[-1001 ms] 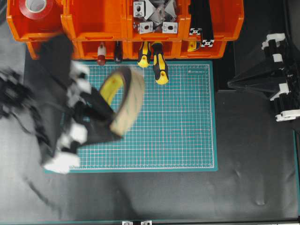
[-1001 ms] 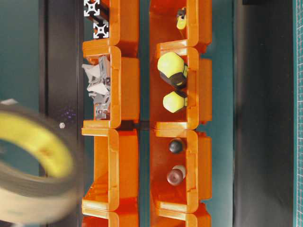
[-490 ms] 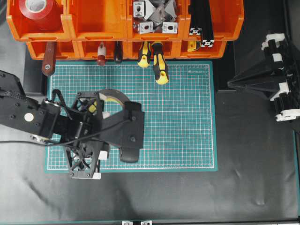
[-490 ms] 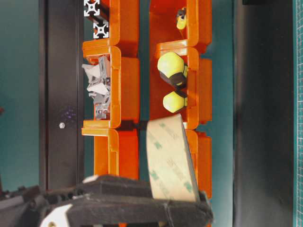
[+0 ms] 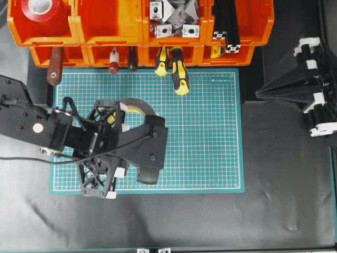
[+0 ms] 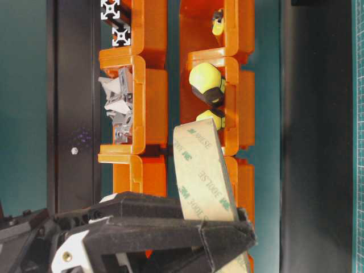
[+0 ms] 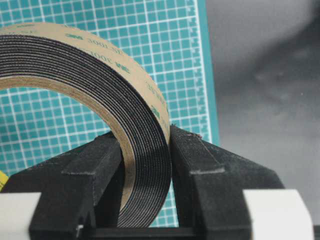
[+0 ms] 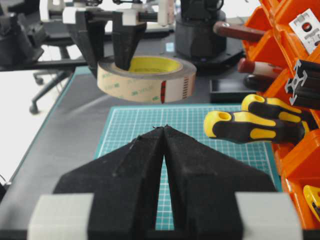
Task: Pick foam from container rack with left arm.
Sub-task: 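Carry the tape roll over the mat and lower it flat, then open the left gripper and withdraw it to the left side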
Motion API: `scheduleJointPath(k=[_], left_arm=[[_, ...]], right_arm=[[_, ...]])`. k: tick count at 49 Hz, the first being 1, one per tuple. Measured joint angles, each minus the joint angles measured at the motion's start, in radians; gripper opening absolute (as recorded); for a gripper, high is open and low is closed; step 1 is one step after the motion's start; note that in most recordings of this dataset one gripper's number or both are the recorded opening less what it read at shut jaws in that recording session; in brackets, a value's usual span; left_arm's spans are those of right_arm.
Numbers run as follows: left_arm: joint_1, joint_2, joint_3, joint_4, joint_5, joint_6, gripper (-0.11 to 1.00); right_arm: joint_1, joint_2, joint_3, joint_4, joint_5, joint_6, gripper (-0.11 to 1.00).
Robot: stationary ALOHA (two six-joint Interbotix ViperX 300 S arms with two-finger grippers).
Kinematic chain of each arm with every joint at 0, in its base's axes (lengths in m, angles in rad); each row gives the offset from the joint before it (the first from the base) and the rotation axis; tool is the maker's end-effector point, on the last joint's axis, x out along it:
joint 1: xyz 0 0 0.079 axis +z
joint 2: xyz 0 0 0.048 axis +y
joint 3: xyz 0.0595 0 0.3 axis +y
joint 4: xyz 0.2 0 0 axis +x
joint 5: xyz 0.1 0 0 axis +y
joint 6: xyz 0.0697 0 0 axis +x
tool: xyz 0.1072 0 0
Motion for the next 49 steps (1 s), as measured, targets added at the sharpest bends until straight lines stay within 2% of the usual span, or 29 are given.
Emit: scheduleJointPath(k=[7, 9, 17, 20, 22, 34, 49], left_arm=[[0.008, 0.000, 0.000, 0.000, 0.000, -0.002, 0.26], [0.011, 0.000, 0.000, 0.000, 0.000, 0.000, 0.29], [0.037, 0.000, 0.012, 0.000, -0.002, 0.002, 0.75], [0.048, 0.000, 0.028, 0.000, -0.002, 0.002, 0.86], [0.054, 0.000, 0.038, 0.000, -0.002, 0.000, 0.90], [0.071, -0.015, 0.080, 0.000, -0.003, -0.020, 0.91], [0.046, -0.109, 0.106, -0.002, -0.008, -0.072, 0.90]], right_arm=[[0.000, 0.000, 0.000, 0.000, 0.000, 0.000, 0.01], [0.000, 0.000, 0.000, 0.000, 0.000, 0.000, 0.01], [0.000, 0.000, 0.000, 0.002, -0.002, 0.000, 0.01], [0.000, 0.000, 0.000, 0.002, -0.005, -0.002, 0.01], [0.000, 0.000, 0.000, 0.000, -0.006, 0.000, 0.01], [0.000, 0.000, 0.000, 0.002, -0.009, 0.000, 0.01], [0.000, 0.000, -0.002, 0.002, -0.009, -0.002, 0.01]])
